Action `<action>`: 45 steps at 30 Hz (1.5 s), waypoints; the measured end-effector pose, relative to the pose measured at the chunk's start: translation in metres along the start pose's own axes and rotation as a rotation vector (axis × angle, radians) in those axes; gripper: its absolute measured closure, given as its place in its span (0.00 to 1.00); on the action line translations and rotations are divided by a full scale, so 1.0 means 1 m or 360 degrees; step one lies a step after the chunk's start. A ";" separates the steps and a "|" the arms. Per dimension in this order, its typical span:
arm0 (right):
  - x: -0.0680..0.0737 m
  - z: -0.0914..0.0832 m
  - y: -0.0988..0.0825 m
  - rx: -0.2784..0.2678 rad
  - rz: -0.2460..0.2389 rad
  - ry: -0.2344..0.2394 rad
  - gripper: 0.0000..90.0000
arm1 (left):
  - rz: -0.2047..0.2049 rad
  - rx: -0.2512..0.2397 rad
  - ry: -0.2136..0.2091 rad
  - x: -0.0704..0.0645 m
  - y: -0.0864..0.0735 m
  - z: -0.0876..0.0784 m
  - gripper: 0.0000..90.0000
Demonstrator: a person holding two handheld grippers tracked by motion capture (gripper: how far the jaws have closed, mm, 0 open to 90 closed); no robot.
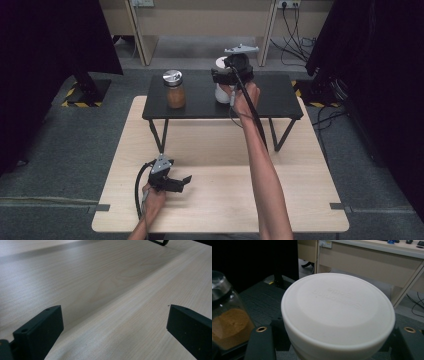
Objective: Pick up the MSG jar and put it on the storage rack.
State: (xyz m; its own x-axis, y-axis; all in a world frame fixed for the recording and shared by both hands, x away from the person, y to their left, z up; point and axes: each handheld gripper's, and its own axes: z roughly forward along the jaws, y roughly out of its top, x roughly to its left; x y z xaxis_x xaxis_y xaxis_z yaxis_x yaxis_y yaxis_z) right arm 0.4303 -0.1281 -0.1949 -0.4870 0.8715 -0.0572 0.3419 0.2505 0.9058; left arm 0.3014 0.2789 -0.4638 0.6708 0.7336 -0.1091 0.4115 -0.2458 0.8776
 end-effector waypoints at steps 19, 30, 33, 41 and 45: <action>-0.006 -0.001 -0.010 -0.0052 0.0055 0.0012 0.12 | 0.0003 0.0005 0.0006 -0.001 0.001 0.000 0.00; -0.019 -0.012 -0.024 -0.0069 0.0011 0.0105 0.00 | 0.0007 0.0011 0.0007 -0.001 0.001 0.000 0.00; -0.027 -0.021 -0.028 -0.0090 -0.0006 0.0170 0.00 | 0.0005 0.0012 0.0007 -0.001 0.001 0.000 0.00; -0.051 -0.057 -0.055 -0.0173 -0.0048 0.0371 0.00 | 0.0001 0.0009 0.0009 -0.002 0.001 0.001 0.00; -0.063 -0.073 -0.076 -0.0219 -0.0064 0.0439 0.00 | 0.0001 0.0009 0.0010 -0.002 0.001 0.001 0.00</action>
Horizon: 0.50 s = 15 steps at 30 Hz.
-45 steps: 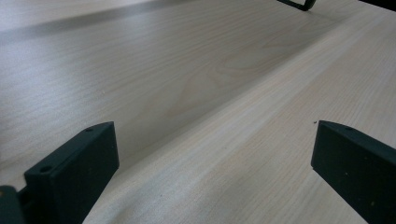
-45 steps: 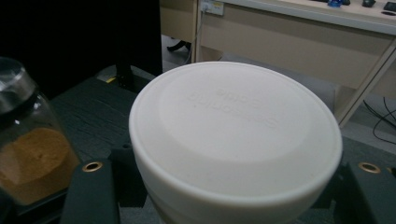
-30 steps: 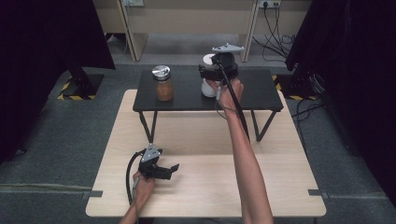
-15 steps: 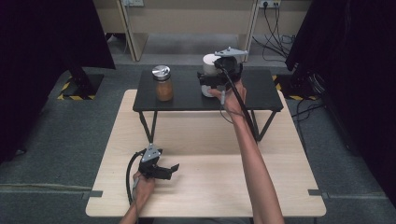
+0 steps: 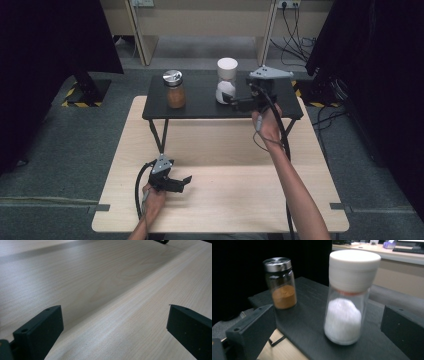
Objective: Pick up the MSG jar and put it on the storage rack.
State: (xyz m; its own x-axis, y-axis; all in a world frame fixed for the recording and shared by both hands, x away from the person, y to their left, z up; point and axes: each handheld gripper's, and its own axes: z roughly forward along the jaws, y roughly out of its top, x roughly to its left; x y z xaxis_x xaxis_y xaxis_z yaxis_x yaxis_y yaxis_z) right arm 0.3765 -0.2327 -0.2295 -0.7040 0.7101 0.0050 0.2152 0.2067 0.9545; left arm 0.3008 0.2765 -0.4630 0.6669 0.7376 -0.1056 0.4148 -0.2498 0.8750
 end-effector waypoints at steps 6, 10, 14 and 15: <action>-0.003 -0.033 -0.035 -0.0046 -0.0006 0.0031 0.00 | 0.0002 0.0002 0.0003 -0.001 0.000 0.000 0.00; -0.001 -0.052 -0.056 -0.0026 -0.0025 0.0039 0.00 | 0.0004 0.0001 0.0005 -0.001 0.000 0.000 0.00; 0.002 -0.068 -0.080 -0.0011 -0.0038 0.0055 0.00 | 0.0020 0.0008 0.0010 -0.002 0.001 0.000 0.00; 0.002 -0.071 -0.087 -0.0005 -0.0031 0.0070 0.00 | 0.0025 0.0011 0.0012 -0.002 0.001 0.000 0.00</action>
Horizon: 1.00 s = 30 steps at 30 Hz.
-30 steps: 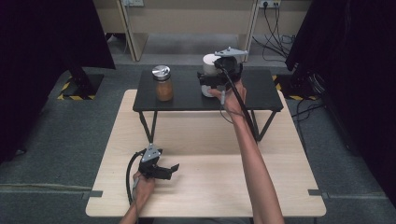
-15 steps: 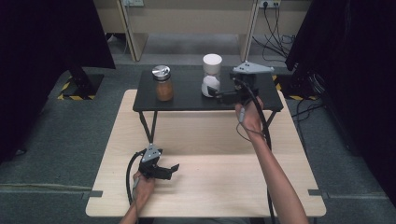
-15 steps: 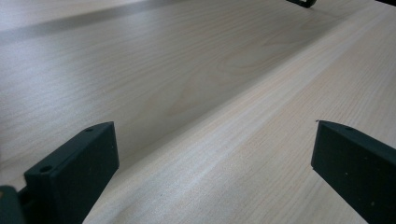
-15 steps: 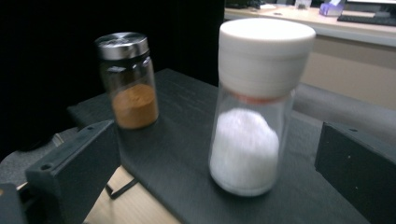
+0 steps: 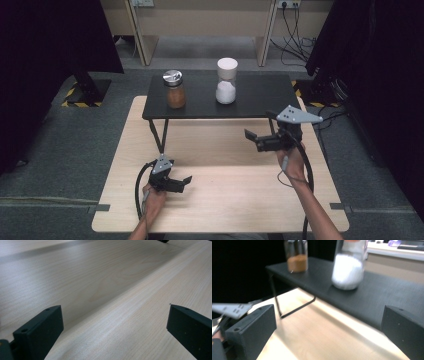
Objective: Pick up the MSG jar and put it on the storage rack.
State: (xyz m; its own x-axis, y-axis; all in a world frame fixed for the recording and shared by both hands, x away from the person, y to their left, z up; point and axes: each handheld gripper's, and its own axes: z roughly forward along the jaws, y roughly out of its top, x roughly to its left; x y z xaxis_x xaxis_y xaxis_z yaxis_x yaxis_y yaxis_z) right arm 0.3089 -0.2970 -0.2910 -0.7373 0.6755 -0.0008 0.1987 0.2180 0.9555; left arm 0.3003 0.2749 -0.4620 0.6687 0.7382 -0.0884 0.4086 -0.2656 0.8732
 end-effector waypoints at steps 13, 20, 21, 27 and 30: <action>-0.002 -0.011 -0.084 0.0070 0.0004 -0.0004 0.01 | -0.0006 0.0000 0.0003 0.000 0.000 0.000 0.00; -0.003 -0.001 -0.110 0.0120 0.0033 0.0013 0.01 | -0.0005 0.0001 0.0004 -0.001 0.000 0.000 0.00; -0.002 0.000 -0.113 0.0122 0.0036 0.0012 0.01 | -0.0006 0.0000 0.0005 -0.001 0.000 0.000 0.00; -0.002 0.004 -0.130 0.0110 0.0044 0.0014 0.01 | -0.0008 -0.0001 0.0004 0.000 0.000 0.000 0.00; -0.002 0.007 -0.141 0.0093 0.0040 0.0010 0.01 | -0.0006 0.0000 0.0004 -0.001 0.000 0.000 0.00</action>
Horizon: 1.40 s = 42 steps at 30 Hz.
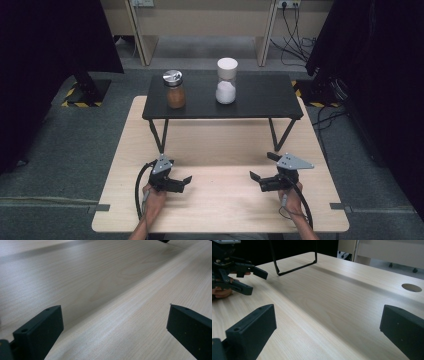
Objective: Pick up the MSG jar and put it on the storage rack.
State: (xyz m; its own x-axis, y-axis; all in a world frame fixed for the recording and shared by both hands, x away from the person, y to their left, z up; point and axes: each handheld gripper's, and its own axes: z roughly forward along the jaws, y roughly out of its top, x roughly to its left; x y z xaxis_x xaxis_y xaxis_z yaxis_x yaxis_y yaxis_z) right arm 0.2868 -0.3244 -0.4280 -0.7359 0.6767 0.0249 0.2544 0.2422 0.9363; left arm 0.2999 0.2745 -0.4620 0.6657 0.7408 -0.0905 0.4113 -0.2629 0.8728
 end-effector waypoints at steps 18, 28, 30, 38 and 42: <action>-0.006 0.013 -0.023 0.0042 0.0024 -0.0009 0.01 | 0.0008 0.0000 -0.0008 0.001 0.001 0.001 0.00; -0.009 0.013 -0.029 0.0022 0.0065 -0.0011 0.01 | 0.0022 0.0007 -0.0007 0.000 0.002 0.002 0.00; -0.009 0.012 -0.030 0.0014 0.0076 -0.0011 0.01 | 0.0024 0.0007 -0.0006 0.000 0.002 0.002 0.00; -0.012 0.010 -0.032 0.0007 0.0095 -0.0015 0.01 | 0.0025 0.0009 -0.0007 0.000 0.002 0.003 0.00; -0.013 0.011 -0.032 0.0011 0.0099 -0.0014 0.01 | 0.0023 0.0008 -0.0008 0.000 0.002 0.003 0.00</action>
State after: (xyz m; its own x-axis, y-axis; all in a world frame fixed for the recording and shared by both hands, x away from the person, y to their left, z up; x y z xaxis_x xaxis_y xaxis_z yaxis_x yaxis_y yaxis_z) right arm 0.2948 -0.3336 -0.4623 -0.7127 0.6969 0.0801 0.3043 0.2043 0.9304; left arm 0.3027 0.2727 -0.4614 0.6746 0.7337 -0.0807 0.4049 -0.2765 0.8715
